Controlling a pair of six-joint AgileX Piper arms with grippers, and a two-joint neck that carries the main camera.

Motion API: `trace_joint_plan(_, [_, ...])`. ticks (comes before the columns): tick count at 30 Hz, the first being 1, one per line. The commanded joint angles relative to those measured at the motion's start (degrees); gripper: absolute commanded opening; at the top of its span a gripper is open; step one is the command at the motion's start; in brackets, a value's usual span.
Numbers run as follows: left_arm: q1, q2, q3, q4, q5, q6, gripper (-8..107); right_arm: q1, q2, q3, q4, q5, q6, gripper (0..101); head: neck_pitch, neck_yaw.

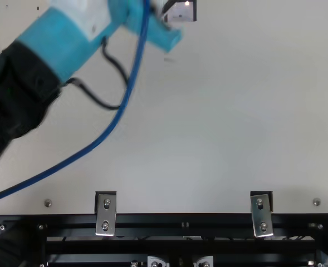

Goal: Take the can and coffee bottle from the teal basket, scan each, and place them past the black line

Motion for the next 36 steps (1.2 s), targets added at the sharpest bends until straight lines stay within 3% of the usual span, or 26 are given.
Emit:
trace_joint_plan(1, [0.00, 0.00, 0.00, 0.00, 0.00, 0.00, 10, 0.00, 0.00, 0.00, 0.00, 0.00, 0.00, 101, -0.54, -0.20])
trace_joint_plan(6, [4.81, -1.33, 0.33, 10.53, -4.60, -3.77, 10, 0.00, 0.00, 0.00, 0.00, 0.00, 0.00, 101, -0.54, -0.20])
trace_joint_plan(9, [4.81, -1.33, 0.33, 12.35, -4.75, -3.77, 10, 0.00, 0.00, 0.00, 0.00, 0.00, 0.00, 101, -0.54, -0.20])
trace_joint_plan(15, [4.73, -0.32, -0.42, 9.84, -4.28, -0.79, 10, 0.00, 0.00, 0.00, 0.00, 0.00, 0.00, 101, -0.54, -0.20])
trace_joint_plan(21, [5.68, 3.50, -8.14, 4.42, -1.43, 6.98, 10, 0.00, 0.00, 0.00, 0.00, 0.00, 0.00, 101, -0.54, -0.20])
trace_joint_plan(26, [6.84, 7.07, -15.47, 3.03, 4.76, 11.34, 10, 0.00, 0.00, 0.00, 0.00, 0.00, 0.00, 101, -0.54, -0.20])
trace_joint_plan(29, [6.81, 8.39, -17.59, 5.75, 11.29, 9.56, 10, 0.00, 0.00, 0.00, 0.00, 0.00, 0.00, 101, -0.54, -0.20])
trace_joint_plan(32, [6.55, 8.92, -17.47, 9.73, 17.80, 7.07, 10, 0.00, 0.00, 0.00, 0.00, 0.00, 0.00, 101, -0.54, -0.20])
trace_joint_plan(36, [6.08, 9.00, -13.54, 10.84, 23.53, 6.72, 10, 0.00, 0.00, 0.00, 0.00, 0.00, 0.00, 101, -0.54, -0.20])
